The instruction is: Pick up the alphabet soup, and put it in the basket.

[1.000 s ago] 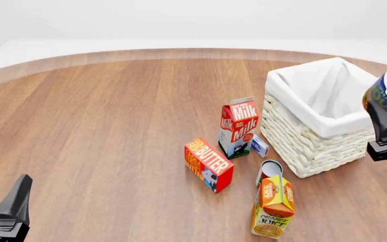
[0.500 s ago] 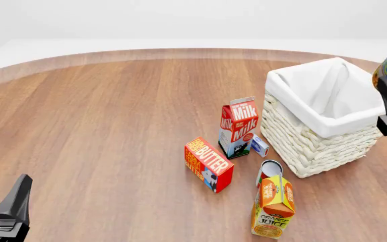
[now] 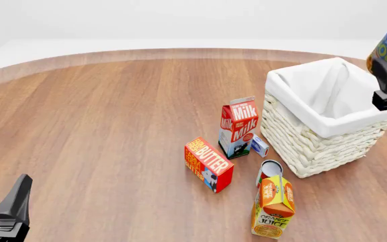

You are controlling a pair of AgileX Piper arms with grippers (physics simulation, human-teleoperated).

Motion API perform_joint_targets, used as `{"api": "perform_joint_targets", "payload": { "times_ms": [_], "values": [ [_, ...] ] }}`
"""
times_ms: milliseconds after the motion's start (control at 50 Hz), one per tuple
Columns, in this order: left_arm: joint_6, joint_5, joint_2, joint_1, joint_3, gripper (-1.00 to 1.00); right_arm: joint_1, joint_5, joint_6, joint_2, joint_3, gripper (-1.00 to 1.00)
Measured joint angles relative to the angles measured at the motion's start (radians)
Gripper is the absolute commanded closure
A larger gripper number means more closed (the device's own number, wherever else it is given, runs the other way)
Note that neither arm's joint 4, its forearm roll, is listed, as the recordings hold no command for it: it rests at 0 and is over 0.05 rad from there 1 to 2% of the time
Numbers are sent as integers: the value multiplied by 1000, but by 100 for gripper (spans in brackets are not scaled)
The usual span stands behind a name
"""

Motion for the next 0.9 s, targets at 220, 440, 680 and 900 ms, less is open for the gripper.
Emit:
{"api": "perform_joint_targets", "payload": {
  "times_ms": [220,440,680,900],
  "values": [
    [0,0,0,0,0,-100,-2,32,23,79,-69,100],
    [0,0,0,0,0,-100,-3,58,32,144,-114,100],
    [0,0,0,0,0,-100,-13,76,31,192,-145,100],
    [0,0,0,0,0,-100,-26,100,29,248,-183,100]
  ]
}}
